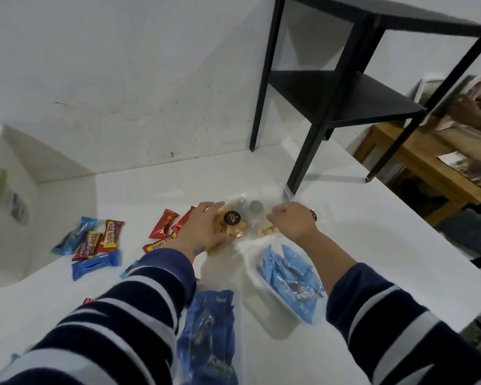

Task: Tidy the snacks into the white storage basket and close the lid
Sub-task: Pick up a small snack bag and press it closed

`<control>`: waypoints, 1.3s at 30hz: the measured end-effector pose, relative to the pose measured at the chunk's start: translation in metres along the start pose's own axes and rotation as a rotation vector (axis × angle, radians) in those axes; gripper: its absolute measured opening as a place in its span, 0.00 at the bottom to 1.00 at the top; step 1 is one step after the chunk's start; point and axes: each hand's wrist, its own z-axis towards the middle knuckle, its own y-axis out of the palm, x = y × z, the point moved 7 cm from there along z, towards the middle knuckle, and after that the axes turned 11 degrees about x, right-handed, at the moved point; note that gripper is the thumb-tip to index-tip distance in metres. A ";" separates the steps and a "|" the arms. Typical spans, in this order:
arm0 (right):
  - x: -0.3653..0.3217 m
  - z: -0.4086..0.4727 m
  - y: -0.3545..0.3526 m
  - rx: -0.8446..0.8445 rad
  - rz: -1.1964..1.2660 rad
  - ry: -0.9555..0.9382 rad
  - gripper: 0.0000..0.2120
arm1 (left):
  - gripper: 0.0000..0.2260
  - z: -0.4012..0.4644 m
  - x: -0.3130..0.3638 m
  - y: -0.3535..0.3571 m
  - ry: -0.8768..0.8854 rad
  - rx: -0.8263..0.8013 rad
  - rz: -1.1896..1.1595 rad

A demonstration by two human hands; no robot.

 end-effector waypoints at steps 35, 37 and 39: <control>-0.076 0.058 0.079 -0.242 0.042 -0.309 0.06 | 0.46 -0.055 -0.051 -0.001 -0.396 0.233 0.149; -0.078 0.057 0.079 -0.262 0.052 -0.299 0.07 | 0.47 -0.054 -0.052 -0.001 -0.400 0.223 0.168; -0.081 0.055 0.080 -0.294 0.076 -0.283 0.08 | 0.46 -0.053 -0.052 0.000 -0.404 0.215 0.177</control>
